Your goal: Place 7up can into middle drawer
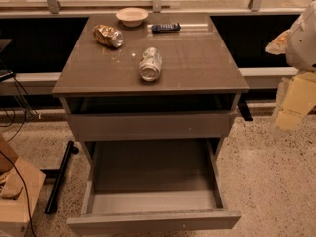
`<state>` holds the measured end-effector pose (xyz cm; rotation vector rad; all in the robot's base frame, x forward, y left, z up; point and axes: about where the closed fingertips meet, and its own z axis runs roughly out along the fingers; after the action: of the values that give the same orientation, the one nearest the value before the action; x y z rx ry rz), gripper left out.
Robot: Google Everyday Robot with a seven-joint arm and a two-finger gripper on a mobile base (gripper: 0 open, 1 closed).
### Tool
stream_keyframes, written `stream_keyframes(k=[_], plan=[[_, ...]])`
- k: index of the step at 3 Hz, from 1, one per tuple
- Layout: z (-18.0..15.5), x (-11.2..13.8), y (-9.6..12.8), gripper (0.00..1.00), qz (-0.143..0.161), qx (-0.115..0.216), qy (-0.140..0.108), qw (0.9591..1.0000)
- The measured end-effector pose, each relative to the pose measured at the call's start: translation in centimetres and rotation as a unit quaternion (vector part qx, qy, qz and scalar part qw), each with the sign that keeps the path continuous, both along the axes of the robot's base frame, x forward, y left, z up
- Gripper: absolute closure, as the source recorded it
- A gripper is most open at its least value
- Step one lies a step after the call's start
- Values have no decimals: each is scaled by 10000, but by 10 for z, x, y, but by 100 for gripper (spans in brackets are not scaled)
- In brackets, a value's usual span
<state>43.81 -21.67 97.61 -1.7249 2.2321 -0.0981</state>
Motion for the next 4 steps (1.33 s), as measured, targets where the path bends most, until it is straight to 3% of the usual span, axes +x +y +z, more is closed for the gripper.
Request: stream_keyframes(k=[1,2,4], plan=[[0,0,0,0,1,3,-2,10000],[3,9,16,0,104,221,-126,9996],[1,49,62,0,481,903,-305,9943]])
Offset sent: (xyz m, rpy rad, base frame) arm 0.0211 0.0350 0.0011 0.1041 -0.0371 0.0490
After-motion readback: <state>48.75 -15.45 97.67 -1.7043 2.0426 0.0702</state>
